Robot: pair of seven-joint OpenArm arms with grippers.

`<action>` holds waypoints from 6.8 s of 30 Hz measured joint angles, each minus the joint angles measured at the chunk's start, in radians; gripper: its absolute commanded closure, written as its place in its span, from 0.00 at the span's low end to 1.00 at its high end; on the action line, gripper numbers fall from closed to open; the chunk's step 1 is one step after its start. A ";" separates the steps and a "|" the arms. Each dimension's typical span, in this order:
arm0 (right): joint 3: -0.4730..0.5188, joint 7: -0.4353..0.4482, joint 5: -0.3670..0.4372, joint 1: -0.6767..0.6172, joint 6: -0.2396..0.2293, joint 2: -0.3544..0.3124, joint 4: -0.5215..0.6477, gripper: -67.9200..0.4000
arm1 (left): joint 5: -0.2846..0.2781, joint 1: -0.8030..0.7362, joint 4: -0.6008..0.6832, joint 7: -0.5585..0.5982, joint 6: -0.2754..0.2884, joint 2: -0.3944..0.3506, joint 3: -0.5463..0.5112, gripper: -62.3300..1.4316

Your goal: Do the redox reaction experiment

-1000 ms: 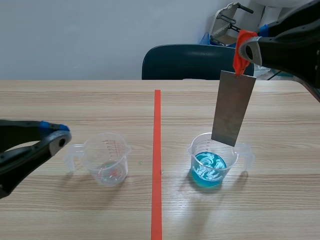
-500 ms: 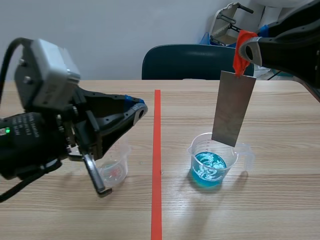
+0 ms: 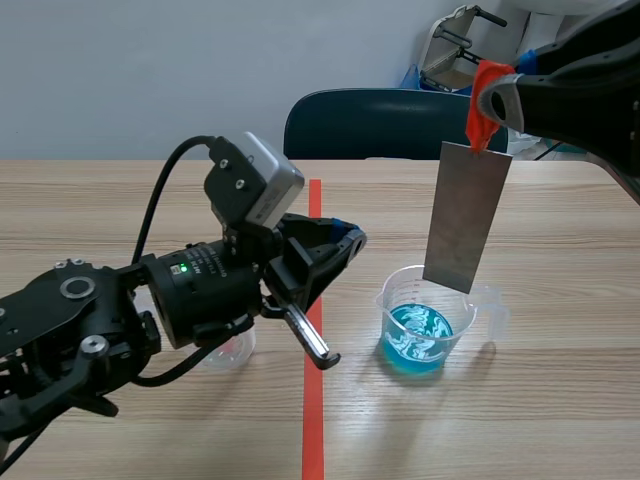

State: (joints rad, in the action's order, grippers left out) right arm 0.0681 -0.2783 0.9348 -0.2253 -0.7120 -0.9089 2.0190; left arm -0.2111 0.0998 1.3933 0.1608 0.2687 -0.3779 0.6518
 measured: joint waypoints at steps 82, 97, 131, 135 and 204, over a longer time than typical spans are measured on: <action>0.000 0.000 0.000 0.000 0.000 0.000 0.000 0.99 | 0.035 -0.473 0.176 0.272 0.203 -0.226 -0.290 0.40; 0.000 0.000 0.000 0.000 0.000 0.000 0.000 0.99 | 0.031 -0.473 0.176 0.329 0.180 -0.226 -0.290 0.00; 0.000 0.001 0.000 0.000 0.000 0.000 0.000 0.99 | 0.031 -0.473 0.176 0.322 0.180 -0.226 -0.290 0.00; 0.000 0.001 0.000 0.000 0.000 0.000 0.000 0.99 | 0.031 -0.473 0.176 0.322 0.180 -0.226 -0.290 0.00; 0.000 0.000 0.000 0.000 0.000 0.000 0.000 0.98 | 0.031 -0.473 0.176 0.322 0.180 -0.226 -0.290 0.00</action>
State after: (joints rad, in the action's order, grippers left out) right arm 0.0681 -0.2779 0.9352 -0.2253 -0.7120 -0.9089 2.0190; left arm -0.1802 -0.3737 1.5692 0.4831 0.4488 -0.6041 0.3614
